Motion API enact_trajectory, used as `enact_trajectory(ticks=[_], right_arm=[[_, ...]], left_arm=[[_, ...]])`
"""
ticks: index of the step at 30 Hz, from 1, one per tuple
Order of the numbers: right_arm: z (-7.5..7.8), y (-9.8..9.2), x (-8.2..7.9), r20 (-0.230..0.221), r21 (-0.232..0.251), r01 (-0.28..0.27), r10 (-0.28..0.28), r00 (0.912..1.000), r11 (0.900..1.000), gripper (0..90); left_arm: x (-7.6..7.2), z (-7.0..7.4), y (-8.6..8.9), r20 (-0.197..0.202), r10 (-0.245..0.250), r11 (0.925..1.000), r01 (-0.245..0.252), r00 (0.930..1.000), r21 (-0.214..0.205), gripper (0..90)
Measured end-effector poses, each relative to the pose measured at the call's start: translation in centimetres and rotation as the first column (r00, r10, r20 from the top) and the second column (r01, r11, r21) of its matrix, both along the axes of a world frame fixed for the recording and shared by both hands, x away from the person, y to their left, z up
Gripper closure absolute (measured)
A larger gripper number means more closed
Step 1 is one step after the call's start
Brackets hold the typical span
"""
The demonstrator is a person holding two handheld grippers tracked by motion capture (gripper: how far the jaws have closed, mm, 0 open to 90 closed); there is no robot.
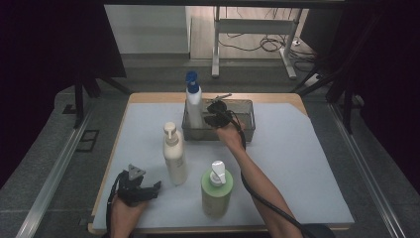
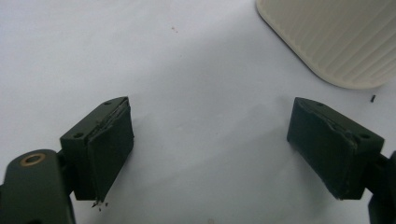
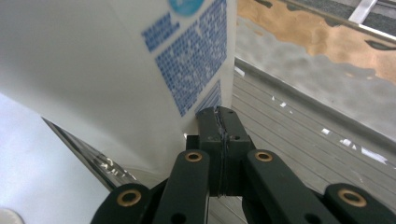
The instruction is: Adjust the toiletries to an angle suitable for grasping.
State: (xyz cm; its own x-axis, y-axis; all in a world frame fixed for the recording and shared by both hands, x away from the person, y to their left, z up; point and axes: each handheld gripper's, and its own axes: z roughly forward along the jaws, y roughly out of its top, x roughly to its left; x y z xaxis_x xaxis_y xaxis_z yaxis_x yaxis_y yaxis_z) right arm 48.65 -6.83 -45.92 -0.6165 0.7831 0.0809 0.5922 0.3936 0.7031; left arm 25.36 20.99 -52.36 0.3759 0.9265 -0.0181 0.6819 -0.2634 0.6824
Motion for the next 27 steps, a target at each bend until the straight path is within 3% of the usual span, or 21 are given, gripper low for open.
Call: enact_trajectory(ticks=[27], right_arm=[[-0.4, 1.5, -0.2, -0.01, 0.006, -0.017, 0.017, 0.9998, 0.9998, 88.4]], left_arm=[[0.0, 0.0, 0.0, 0.0, 0.0, 1.0, 0.0, 1.0, 0.0, 14.4]])
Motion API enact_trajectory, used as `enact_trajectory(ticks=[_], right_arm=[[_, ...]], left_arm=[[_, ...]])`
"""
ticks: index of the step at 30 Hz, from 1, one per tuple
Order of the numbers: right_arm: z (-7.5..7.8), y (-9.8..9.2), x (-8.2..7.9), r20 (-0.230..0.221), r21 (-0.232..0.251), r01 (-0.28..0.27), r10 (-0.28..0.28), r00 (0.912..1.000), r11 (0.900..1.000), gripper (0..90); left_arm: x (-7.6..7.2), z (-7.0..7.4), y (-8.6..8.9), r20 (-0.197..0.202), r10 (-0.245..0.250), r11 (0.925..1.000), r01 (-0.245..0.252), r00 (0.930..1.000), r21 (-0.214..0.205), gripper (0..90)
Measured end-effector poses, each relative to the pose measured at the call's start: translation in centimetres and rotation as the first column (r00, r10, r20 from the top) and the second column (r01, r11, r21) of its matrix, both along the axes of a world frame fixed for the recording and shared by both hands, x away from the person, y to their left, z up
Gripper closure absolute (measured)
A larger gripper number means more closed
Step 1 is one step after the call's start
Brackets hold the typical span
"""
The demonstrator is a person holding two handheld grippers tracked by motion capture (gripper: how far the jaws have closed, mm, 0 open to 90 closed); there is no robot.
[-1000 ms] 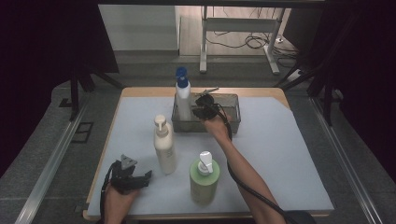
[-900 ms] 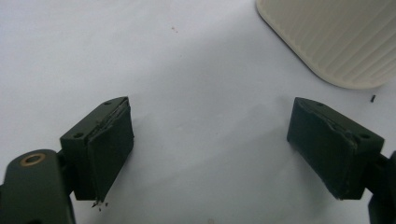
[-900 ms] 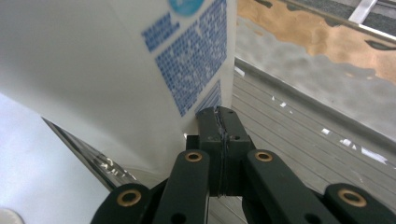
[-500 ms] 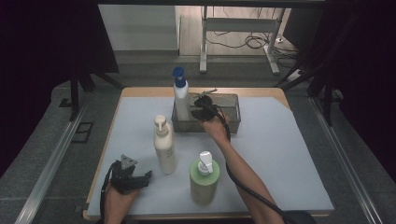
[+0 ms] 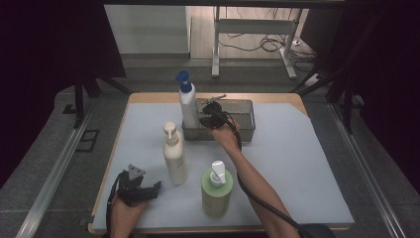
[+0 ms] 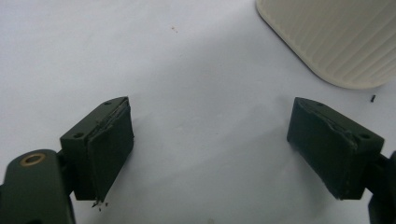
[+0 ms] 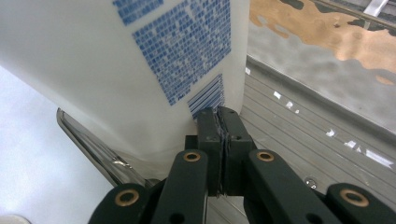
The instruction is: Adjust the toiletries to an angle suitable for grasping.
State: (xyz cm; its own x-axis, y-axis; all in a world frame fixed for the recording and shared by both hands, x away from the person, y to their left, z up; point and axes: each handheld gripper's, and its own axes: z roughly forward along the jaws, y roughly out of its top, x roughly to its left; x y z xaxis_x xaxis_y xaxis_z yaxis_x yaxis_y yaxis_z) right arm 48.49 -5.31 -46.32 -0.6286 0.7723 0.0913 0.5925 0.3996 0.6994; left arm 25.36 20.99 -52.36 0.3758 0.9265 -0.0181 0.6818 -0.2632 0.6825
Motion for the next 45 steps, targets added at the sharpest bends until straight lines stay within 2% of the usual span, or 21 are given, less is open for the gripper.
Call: enact_trajectory(ticks=[18, 21, 25, 31, 37, 45], right_arm=[[-0.1, 0.1, 0.1, 0.004, -0.006, -0.001, 0.001, 1.0, 1.0, 88.2], [0.0, -0.2, 0.2, 0.002, -0.006, -0.001, 0.001, 1.0, 1.0, 82.7], [-0.1, -0.7, 0.2, -0.002, 0.008, -0.001, 0.001, 1.0, 1.0, 79.7], [0.2, -1.6, 0.0, 0.014, 0.02, -0.001, 0.001, 0.9999, 0.9998, 72.4], [0.9, -2.4, -0.5, 0.029, 0.042, -0.032, 0.03, 0.9991, 0.9986, 56.6], [1.3, -3.6, -1.1, 0.056, 0.049, -0.066, 0.063, 0.9964, 0.9966, 42.9]], left_arm=[[0.0, 0.0, 0.0, 0.0, 0.0, 1.0, 0.0, 1.0, 0.0, 14.4], [0.0, 0.0, 0.0, 0.0, 0.0, 1.0, 0.0, 1.0, 0.0, 14.4], [0.0, 0.0, 0.0, 0.0, 0.0, 1.0, 0.0, 1.0, 0.0, 14.4], [0.0, 0.0, 0.0, 0.0, 0.0, 1.0, 0.0, 1.0, 0.0, 14.4], [0.0, 0.0, 0.0, 0.0, 0.0, 1.0, 0.0, 1.0, 0.0, 14.3], [0.0, 0.0, 0.0, 0.001, 0.0, 1.0, 0.0, 1.0, -0.001, 14.4]])
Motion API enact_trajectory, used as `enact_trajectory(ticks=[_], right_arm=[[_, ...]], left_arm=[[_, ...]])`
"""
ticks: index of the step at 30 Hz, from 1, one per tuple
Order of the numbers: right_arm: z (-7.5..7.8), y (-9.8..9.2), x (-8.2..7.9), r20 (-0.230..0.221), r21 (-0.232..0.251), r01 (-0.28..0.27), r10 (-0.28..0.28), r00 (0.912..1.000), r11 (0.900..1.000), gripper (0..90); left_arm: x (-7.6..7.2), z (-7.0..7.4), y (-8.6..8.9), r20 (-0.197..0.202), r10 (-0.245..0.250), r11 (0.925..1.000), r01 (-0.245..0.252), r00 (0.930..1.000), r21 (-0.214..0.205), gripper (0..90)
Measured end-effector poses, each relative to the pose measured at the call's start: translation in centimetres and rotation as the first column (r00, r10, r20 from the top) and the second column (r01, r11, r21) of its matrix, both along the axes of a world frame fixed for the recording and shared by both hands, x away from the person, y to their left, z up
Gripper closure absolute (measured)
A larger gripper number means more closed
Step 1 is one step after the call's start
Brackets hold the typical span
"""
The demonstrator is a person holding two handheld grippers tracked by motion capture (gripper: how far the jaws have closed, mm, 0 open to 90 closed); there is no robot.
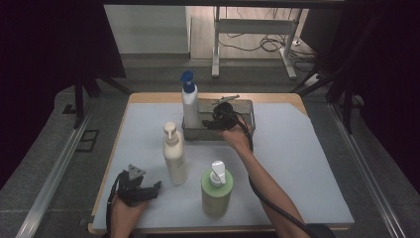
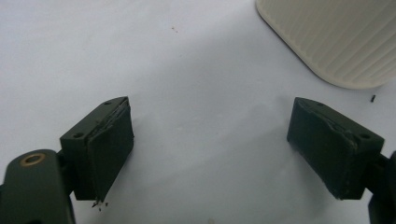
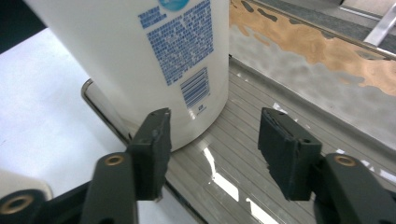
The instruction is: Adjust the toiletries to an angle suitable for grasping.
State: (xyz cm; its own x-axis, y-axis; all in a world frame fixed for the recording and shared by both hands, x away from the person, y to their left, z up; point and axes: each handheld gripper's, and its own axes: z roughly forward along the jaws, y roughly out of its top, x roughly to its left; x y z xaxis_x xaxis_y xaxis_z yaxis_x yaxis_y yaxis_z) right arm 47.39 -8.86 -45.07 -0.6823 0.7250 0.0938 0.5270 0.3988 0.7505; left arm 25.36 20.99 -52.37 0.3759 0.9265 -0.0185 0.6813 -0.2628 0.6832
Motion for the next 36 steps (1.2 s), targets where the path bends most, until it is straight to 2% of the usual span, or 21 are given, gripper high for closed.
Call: enact_trajectory(ticks=[6, 9, 14, 18, 19, 23, 26, 31, 36], right_arm=[[0.5, -1.0, -0.6, 0.03, 0.011, -0.023, 0.023, 0.9993, 0.9997, 36.9], [0.7, -1.5, -0.9, 0.037, 0.032, -0.035, 0.033, 0.9988, 0.9989, 33.7], [1.1, -2.1, -1.4, 0.045, 0.047, -0.054, 0.052, 0.9976, 0.9974, 23.6], [1.5, -2.4, -1.9, 0.063, 0.016, -0.072, 0.071, 0.9955, 0.9972, 14.0], [1.5, -2.5, -2.1, 0.064, 0.011, -0.073, 0.073, 0.9953, 0.9972, 14.0], [1.9, -3.0, -2.6, 0.067, 0.022, -0.078, 0.076, 0.9949, 0.9967, 7.4], [2.1, -3.3, -3.0, 0.074, 0.012, -0.085, 0.084, 0.9937, 0.9963, 0.7], [2.3, -3.9, -3.7, 0.076, 0.016, -0.104, 0.102, 0.9918, 0.9945, 0.0], [2.5, -4.5, -4.5, 0.078, -0.004, -0.126, 0.126, 0.989, 0.992, 0.0]], left_arm=[[0.0, 0.0, 0.0, 0.0, 0.0, 1.0, 0.0, 1.0, 0.0, 14.4], [0.0, 0.0, 0.0, 0.0, 0.0, 1.0, 0.0, 1.0, 0.001, 14.4], [0.0, 0.0, 0.0, -0.001, 0.0, 1.0, 0.0, 1.0, 0.0, 14.4], [0.0, 0.0, 0.0, 0.0, 0.0, 1.0, 0.0, 1.0, 0.0, 14.4], [0.0, 0.0, 0.0, 0.0, 0.0, 1.0, 0.0, 1.0, 0.0, 14.4], [0.0, 0.0, 0.0, 0.0, 0.0, 1.0, 0.0, 1.0, 0.0, 14.4], [0.0, 0.0, 0.0, -0.001, 0.0, 1.0, 0.0, 1.0, 0.001, 14.4], [0.0, 0.0, 0.0, -0.001, 0.0, 1.0, 0.0, 1.0, 0.001, 14.4], [0.0, 0.0, 0.0, -0.001, 0.001, 1.0, -0.001, 1.0, 0.001, 14.4]])
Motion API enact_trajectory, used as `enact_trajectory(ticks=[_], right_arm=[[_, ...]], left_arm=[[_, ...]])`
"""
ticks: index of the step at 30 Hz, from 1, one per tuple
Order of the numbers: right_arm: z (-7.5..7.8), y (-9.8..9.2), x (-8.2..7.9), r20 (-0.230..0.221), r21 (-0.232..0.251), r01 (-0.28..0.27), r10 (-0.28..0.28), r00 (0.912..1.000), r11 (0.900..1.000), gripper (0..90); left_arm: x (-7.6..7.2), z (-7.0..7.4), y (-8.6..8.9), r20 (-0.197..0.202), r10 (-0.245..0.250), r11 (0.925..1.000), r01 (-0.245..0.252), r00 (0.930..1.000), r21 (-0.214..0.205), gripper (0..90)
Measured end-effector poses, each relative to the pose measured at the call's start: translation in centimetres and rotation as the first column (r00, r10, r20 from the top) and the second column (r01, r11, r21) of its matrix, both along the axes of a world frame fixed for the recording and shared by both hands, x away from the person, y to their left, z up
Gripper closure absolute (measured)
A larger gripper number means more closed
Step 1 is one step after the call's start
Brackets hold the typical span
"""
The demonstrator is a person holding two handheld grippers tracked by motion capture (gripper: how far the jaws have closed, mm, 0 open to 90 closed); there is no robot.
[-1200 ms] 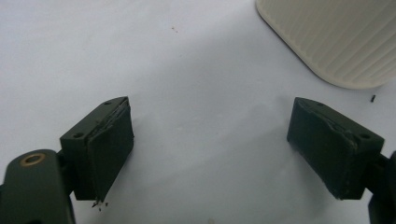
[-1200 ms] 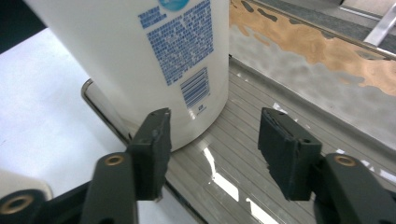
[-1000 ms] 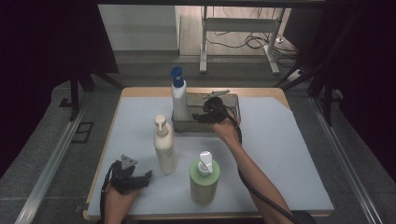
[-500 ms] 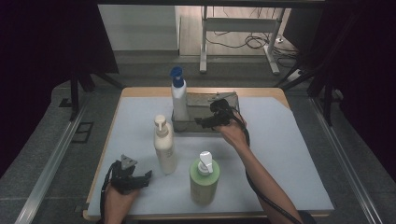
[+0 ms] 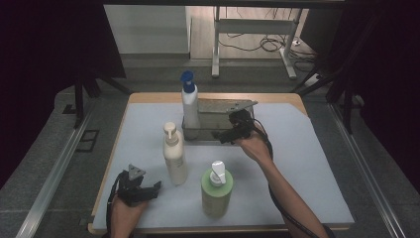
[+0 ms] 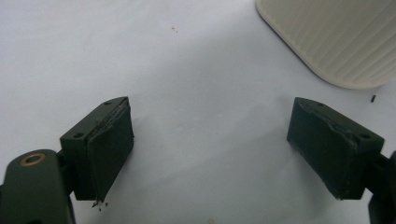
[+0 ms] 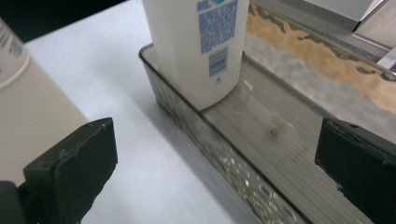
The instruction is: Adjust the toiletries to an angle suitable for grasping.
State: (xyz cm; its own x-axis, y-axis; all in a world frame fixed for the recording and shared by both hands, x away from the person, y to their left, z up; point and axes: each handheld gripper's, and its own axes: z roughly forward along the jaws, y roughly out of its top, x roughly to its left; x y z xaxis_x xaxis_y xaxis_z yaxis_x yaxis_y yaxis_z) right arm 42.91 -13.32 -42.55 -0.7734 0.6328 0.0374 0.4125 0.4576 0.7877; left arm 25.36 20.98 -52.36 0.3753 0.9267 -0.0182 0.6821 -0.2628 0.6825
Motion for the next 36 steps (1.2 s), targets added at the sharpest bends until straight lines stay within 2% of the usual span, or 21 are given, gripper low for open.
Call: enact_trajectory(ticks=[3, 6, 16, 19, 29, 31, 36], right_arm=[[0.1, -0.4, -0.5, -0.007, -0.018, -0.007, 0.007, 1.0, 0.9998, 0.0], [0.1, -1.0, -1.1, -0.03, -0.001, -0.005, 0.005, 0.9995, 1.0, 0.0], [-0.3, -2.7, -3.0, -0.056, 0.001, 0.022, -0.022, 0.9982, 0.9998, 0.0], [-0.5, -3.3, -3.4, -0.078, 0.014, 0.026, -0.025, 0.9966, 0.9996, 0.0], [-1.1, -5.0, -5.0, -0.069, -0.007, 0.045, -0.045, 0.9966, 0.999, 0.0], [-1.3, -5.4, -5.4, -0.073, 0.001, 0.043, -0.043, 0.9964, 0.9991, 0.0], [-1.7, -6.2, -6.3, -0.056, -0.016, 0.053, -0.054, 0.997, 0.9985, 0.0]], left_arm=[[0.0, 0.0, 0.0, 0.0, 0.0, 1.0, 0.0, 1.0, 0.0, 14.4], [0.0, 0.0, 0.0, 0.0, 0.0, 1.0, 0.0, 1.0, 0.0, 14.4], [0.0, 0.0, 0.0, 0.0, 0.0, 1.0, 0.0, 1.0, 0.0, 14.4], [0.0, 0.0, 0.0, 0.0, 0.0, 1.0, 0.0, 1.0, 0.0, 14.3], [0.0, 0.0, 0.0, 0.0, 0.0, 1.0, 0.0, 1.0, 0.0, 14.4], [0.0, 0.0, 0.0, 0.0, 0.0, 1.0, 0.0, 1.0, 0.001, 14.4], [0.0, 0.0, 0.0, 0.0, 0.0, 1.0, 0.0, 1.0, 0.0, 14.4]])
